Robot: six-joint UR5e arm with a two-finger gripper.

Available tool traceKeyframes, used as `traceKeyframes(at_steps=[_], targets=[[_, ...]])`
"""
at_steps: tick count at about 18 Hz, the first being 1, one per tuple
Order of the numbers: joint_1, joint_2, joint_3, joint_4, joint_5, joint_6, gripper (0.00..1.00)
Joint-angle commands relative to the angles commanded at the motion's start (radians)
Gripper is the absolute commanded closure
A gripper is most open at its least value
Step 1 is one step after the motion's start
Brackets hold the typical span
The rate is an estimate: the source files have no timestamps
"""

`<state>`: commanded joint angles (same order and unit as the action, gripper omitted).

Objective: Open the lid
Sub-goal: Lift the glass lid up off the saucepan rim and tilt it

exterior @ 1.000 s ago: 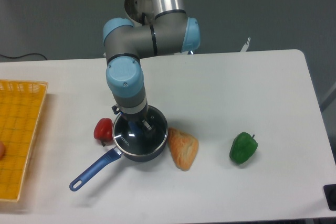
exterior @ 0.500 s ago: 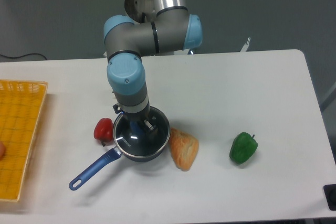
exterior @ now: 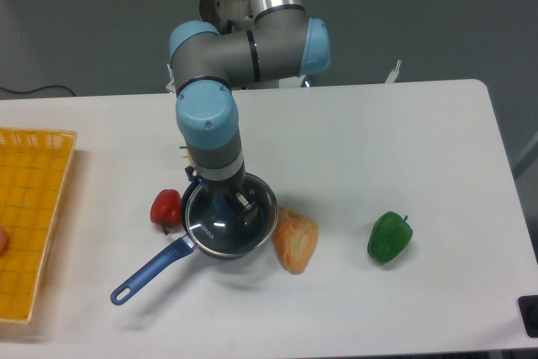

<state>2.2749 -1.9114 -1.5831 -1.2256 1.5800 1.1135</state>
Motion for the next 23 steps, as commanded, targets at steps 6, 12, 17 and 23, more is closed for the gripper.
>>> traceKeyframes(at_steps=[6,12,17,23], targets=[[0.037,0.008,-0.005,-0.009,-0.002,0.049,0.44],[0.066,0.026,-0.006,-0.028,0.002,0.095,0.44],[0.072,0.028,-0.012,-0.029,0.002,0.111,0.44],[0.084,0.029,-0.015,-0.049,0.003,0.141,0.44]])
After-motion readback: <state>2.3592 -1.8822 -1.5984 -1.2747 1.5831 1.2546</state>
